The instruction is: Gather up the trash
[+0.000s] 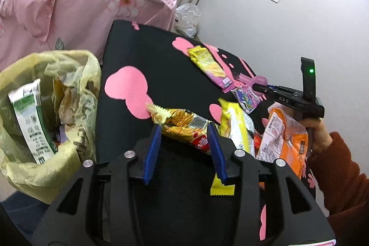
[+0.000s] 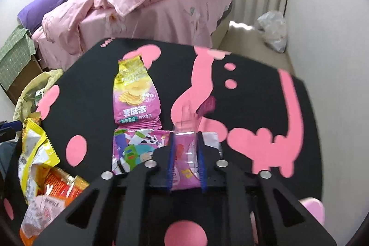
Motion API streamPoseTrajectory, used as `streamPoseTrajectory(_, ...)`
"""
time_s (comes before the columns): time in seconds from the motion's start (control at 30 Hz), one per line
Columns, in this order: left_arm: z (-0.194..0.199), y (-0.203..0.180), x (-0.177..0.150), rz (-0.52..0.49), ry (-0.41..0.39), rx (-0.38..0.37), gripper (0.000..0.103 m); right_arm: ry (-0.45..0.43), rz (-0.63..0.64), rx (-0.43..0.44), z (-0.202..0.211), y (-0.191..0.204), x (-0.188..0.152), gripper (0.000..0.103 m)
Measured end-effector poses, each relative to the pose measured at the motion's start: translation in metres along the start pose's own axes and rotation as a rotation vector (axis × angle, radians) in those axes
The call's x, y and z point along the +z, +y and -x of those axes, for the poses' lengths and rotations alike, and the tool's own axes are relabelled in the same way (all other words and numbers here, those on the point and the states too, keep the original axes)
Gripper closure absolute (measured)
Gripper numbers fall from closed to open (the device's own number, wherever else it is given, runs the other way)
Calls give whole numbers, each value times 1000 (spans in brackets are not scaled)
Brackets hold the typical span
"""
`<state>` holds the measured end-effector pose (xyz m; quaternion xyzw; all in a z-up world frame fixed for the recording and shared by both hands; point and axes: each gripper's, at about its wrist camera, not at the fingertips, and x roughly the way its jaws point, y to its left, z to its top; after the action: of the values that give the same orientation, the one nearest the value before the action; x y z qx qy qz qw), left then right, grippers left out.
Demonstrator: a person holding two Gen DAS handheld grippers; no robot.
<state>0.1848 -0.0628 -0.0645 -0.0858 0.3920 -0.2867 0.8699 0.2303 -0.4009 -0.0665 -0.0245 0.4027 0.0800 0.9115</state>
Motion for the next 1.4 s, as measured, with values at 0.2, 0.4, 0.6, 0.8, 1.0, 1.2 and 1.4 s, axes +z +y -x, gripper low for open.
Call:
streamPoseTrajectory(0.2,21,-7,20,-92,-95,5,52,-68,-37,4,53,-2,-21,89)
streamPoseTrajectory(0.4,-29,-18,43,-189,5,6,51,-71,-165,31,99,-9,-81,88)
streamPoseTrajectory(0.6,-38,-18,17,-127,120,-39,51,11,-223,44,117,-10,-147,85)
streamPoseTrajectory(0.8,-12,-38,-28,-112,192,-98,51,-15,-202,69,138,-8,-187,32)
streamPoseTrajectory(1.0,12,-53,-47,-152,152,-31,51,-8,-172,-104,157,-7,-207,32)
streamPoseTrajectory(1.2,27,-47,-31,-145,65,19,51,-58,-281,1,159,-21,-205,32)
streamPoseTrajectory(1.4,24,-48,-29,-145,63,22,51,-79,-38,-158,145,12,-179,32)
